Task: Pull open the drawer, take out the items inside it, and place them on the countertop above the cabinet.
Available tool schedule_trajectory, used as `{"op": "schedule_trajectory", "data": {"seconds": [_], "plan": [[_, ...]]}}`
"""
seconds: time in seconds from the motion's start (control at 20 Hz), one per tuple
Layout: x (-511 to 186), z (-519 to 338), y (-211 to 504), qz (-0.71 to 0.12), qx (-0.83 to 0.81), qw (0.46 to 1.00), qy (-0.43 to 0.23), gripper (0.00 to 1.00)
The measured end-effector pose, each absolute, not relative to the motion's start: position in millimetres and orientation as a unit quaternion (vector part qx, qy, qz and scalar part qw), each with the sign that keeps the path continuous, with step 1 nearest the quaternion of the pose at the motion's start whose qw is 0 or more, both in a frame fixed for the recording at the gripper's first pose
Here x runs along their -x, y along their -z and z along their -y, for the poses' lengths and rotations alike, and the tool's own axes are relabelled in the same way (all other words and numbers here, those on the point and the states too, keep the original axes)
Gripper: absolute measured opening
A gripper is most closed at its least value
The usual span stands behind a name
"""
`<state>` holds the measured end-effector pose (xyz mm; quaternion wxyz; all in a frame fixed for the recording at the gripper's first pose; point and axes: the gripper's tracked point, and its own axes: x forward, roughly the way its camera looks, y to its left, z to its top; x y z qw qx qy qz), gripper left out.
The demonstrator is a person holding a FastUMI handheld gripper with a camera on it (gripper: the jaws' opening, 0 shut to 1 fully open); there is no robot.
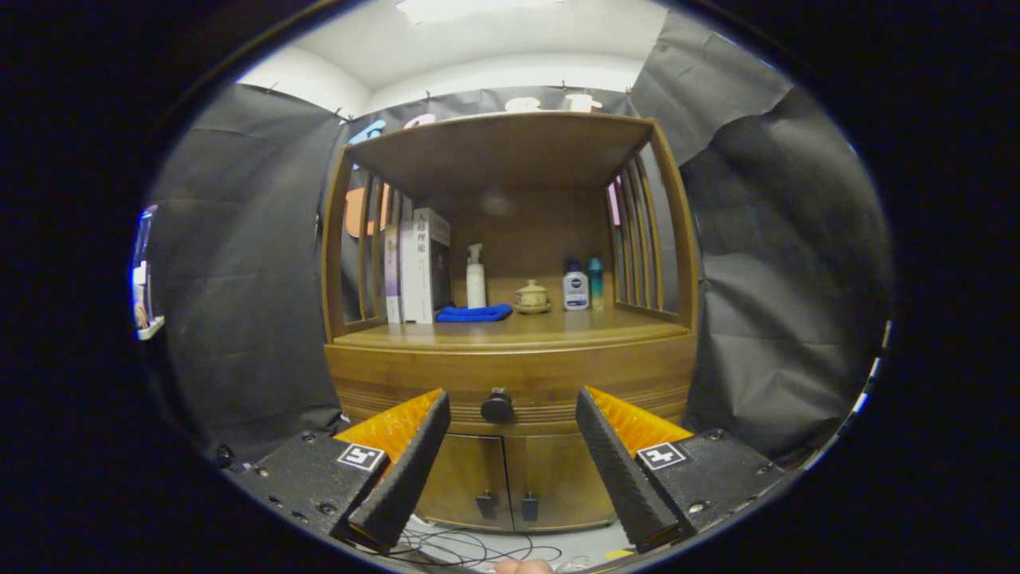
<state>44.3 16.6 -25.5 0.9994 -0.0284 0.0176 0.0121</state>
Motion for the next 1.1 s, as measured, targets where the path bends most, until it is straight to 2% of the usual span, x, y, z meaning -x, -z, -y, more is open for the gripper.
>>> {"op": "schedule_trajectory", "data": {"seconds": [0.35,0.8,0.9,1.0,1.1], "plan": [[-108.7,-18.6,48.4,-0.027,0.049,0.998,0.000,1.00],[-172.9,-15.2,93.8,-0.081,0.029,0.996,0.018,0.97],[-177.3,-14.7,100.1,-0.088,0.029,0.995,0.021,0.95],[-179.4,-15.1,101.1,-0.087,0.032,0.996,0.019,0.86],[-181.8,-19.4,99.5,-0.085,0.036,0.996,0.013,0.82]]}}
